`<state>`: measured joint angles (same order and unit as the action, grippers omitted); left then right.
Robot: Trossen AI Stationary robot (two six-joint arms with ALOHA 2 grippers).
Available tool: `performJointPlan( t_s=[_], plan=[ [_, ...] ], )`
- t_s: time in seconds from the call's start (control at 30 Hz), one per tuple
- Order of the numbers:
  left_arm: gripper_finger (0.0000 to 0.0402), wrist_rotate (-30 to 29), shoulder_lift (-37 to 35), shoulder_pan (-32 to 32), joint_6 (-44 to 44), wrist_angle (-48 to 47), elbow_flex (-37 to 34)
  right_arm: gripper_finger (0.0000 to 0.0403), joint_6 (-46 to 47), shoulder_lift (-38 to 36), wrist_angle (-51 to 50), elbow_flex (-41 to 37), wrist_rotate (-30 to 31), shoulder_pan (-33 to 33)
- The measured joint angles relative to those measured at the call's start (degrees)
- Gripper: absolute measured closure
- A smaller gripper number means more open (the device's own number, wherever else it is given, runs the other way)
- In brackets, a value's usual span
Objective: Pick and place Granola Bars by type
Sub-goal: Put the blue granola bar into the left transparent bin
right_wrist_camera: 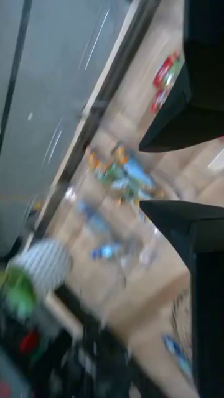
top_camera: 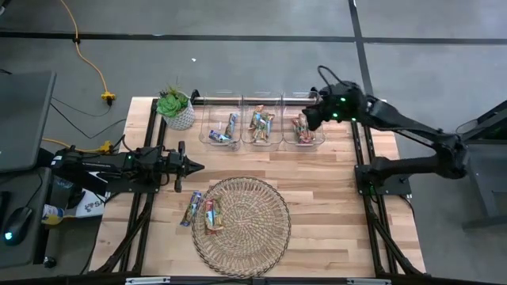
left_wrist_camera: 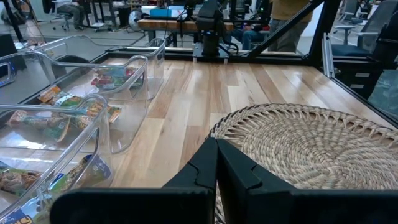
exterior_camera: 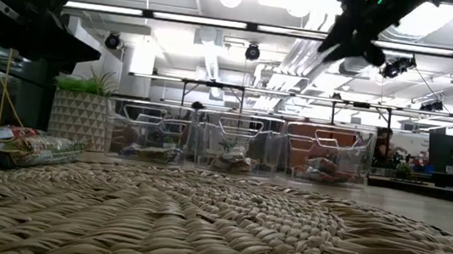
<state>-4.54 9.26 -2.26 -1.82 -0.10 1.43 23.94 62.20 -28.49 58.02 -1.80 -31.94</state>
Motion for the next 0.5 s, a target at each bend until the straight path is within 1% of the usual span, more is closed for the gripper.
performJointPlan(
  t_s=[0.2, 0.37, 0.43, 0.5],
  plan=[
    [0.04, 0.0, 0.0, 0.0, 0.0, 0.0, 0.0, 0.0336, 0.0, -7.4, -2.2, 0.0, -2.4, 4.1],
    [0.04, 0.0, 0.0, 0.0, 0.0, 0.0, 0.0, 0.0392, -1.0, -11.6, -5.2, -0.3, -2.2, 8.8],
    [0.04, 0.0, 0.0, 0.0, 0.0, 0.0, 0.0, 0.0398, -0.4, -13.6, -3.8, -2.2, -2.1, 10.5],
    [0.04, 0.0, 0.0, 0.0, 0.0, 0.0, 0.0, 0.0394, 1.3, -15.8, -2.0, -5.0, -2.2, 12.1]
  ],
)
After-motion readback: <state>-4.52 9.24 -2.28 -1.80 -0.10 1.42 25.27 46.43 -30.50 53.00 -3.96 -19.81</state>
